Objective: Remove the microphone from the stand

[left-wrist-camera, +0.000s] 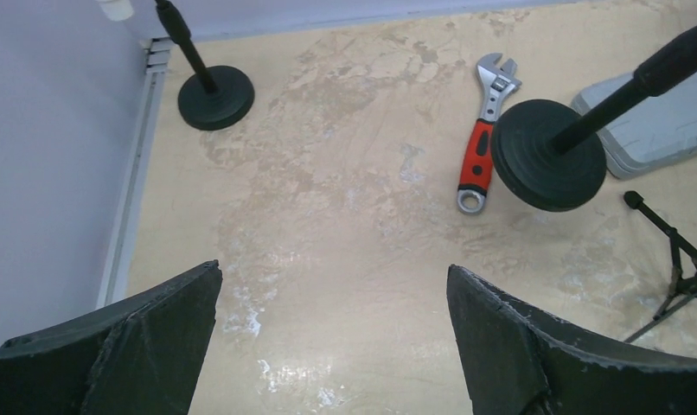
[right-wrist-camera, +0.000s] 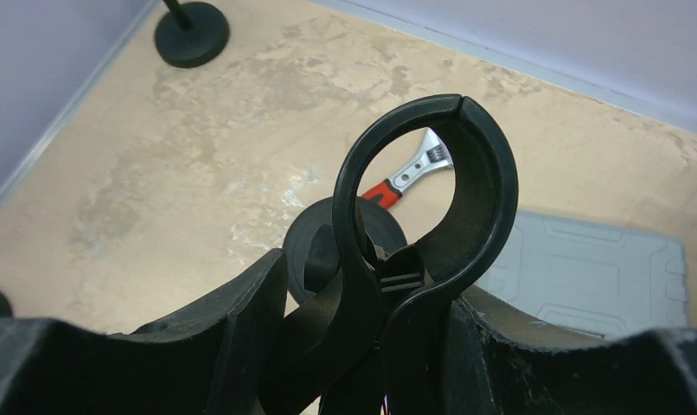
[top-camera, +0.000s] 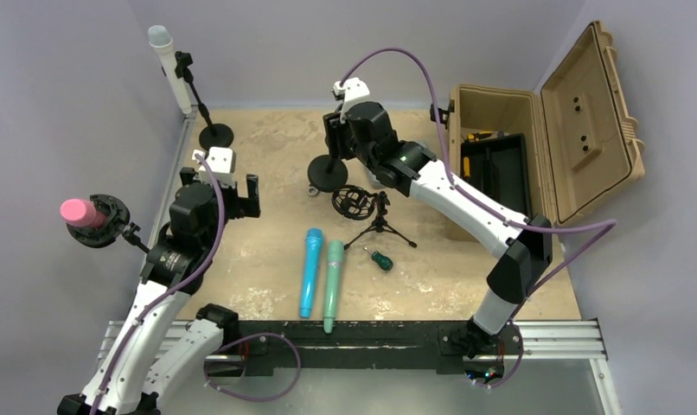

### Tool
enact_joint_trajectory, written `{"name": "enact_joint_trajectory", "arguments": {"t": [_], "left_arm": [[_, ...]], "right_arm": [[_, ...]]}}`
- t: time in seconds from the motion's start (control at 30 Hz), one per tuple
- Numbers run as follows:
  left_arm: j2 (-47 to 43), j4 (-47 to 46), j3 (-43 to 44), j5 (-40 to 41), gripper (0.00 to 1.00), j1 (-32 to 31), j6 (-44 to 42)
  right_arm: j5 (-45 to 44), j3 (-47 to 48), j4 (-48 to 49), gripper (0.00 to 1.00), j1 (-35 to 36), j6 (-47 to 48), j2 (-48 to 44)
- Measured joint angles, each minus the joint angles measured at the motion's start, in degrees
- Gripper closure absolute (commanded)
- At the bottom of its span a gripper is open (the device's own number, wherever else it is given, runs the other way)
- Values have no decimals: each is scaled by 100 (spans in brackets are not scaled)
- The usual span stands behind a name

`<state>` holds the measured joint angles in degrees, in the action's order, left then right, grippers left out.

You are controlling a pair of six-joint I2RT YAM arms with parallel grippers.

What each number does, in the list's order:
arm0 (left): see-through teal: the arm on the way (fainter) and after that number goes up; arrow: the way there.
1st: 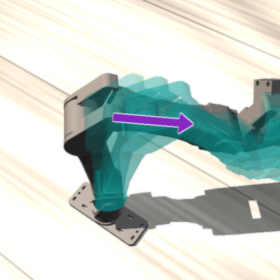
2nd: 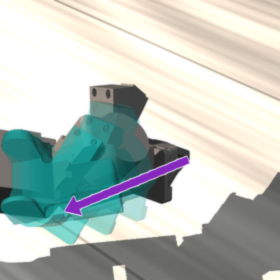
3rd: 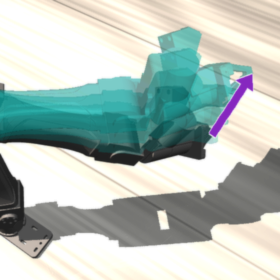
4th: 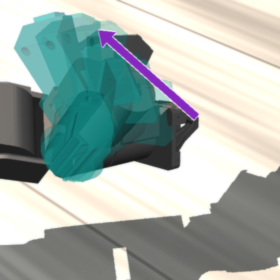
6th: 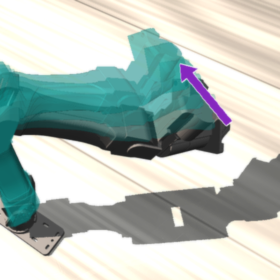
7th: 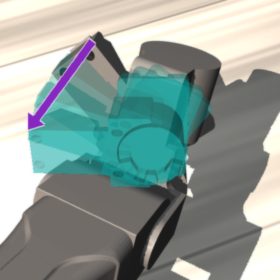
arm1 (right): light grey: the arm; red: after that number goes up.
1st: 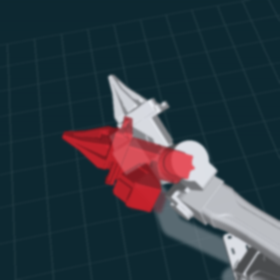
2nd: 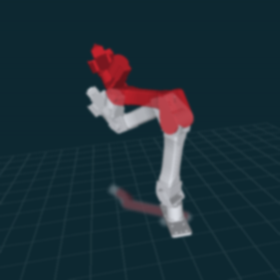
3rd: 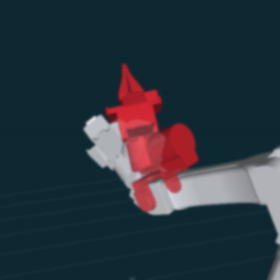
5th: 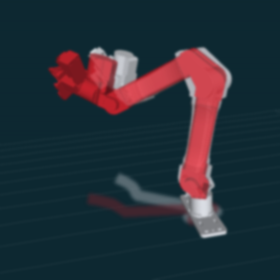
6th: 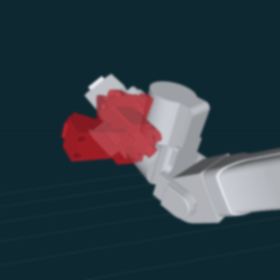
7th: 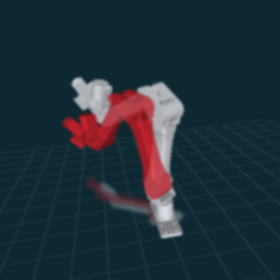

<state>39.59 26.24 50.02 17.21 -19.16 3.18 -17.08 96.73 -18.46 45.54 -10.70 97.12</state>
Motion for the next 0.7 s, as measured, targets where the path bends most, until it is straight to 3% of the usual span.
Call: {"name": "enact_joint_trajectory", "arguments": {"t": [0.17, 0.43, 0.53, 0.7], "left_arm": [[160, 398, 186, -538, 1, 0, 254], [409, 1698, 1746, -1519, 1, 0, 1036], [400, 2120, 2284, -1851, 1, 0, 1307], [367, 2830, 3287, -2304, 1, 0, 1644]], "right_arm": [[-302, -175, 22, 100, 46, 94, 238], [-859, -509, -57, 90, 234, 208, 634], [-997, -573, -61, 77, 332, 251, 667], [-1060, -673, 52, 42, 393, 302, 664]]}}
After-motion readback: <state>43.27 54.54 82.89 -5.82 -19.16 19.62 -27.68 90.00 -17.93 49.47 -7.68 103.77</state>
